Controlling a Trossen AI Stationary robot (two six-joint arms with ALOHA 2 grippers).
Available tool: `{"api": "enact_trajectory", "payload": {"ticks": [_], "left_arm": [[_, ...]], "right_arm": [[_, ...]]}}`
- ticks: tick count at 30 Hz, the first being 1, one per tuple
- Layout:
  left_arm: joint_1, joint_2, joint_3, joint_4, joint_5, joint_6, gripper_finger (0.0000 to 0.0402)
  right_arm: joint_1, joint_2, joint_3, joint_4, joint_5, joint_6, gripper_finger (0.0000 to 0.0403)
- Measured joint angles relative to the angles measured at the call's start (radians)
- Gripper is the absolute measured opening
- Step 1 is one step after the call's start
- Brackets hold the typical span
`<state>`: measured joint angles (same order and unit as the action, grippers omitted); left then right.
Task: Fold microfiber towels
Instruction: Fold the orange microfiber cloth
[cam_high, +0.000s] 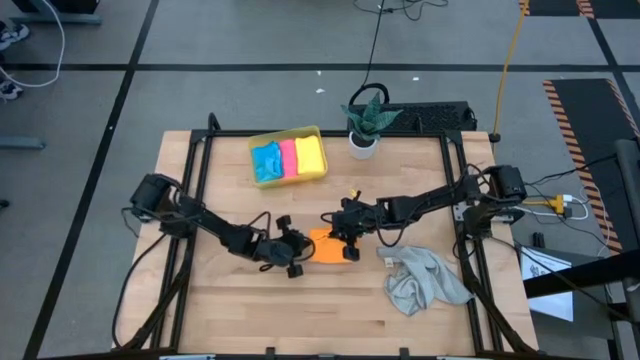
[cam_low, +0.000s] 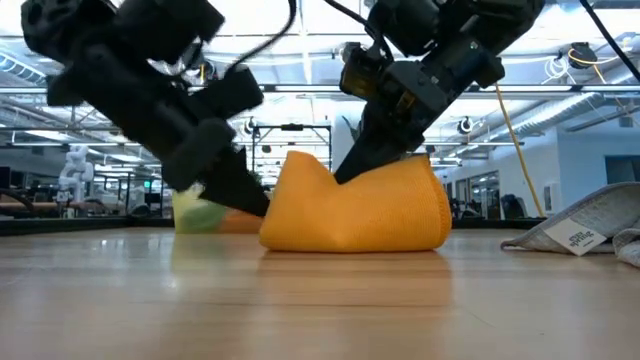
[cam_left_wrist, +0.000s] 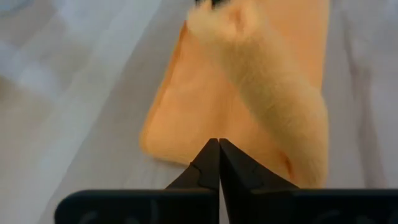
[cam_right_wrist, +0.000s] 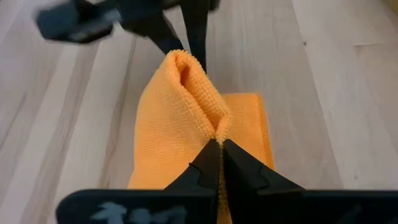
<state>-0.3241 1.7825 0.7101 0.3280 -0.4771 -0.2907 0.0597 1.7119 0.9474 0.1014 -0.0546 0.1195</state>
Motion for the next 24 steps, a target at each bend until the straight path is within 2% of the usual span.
{"api": "enact_trajectory", "payload": {"ticks": [9,18,24], "left_arm": [[-0.009,0.047,0.000,0.034,0.029,-0.017,0.0004],[-0.079,-0.060,0.001,-0.039,-0.027,-0.036,0.0004],[-0.120,-0.146,0.000,-0.057,-0.113,-0.053,0.0012]], "right_arm": [[-0.020,0.023,0.000,0.015,-0.002,-0.008,0.0004],[-0.041,0.087,0.000,0.055,-0.002,-0.018,0.0004],[-0.041,0.087,0.000,0.098,-0.021,-0.034,0.0004]]}}
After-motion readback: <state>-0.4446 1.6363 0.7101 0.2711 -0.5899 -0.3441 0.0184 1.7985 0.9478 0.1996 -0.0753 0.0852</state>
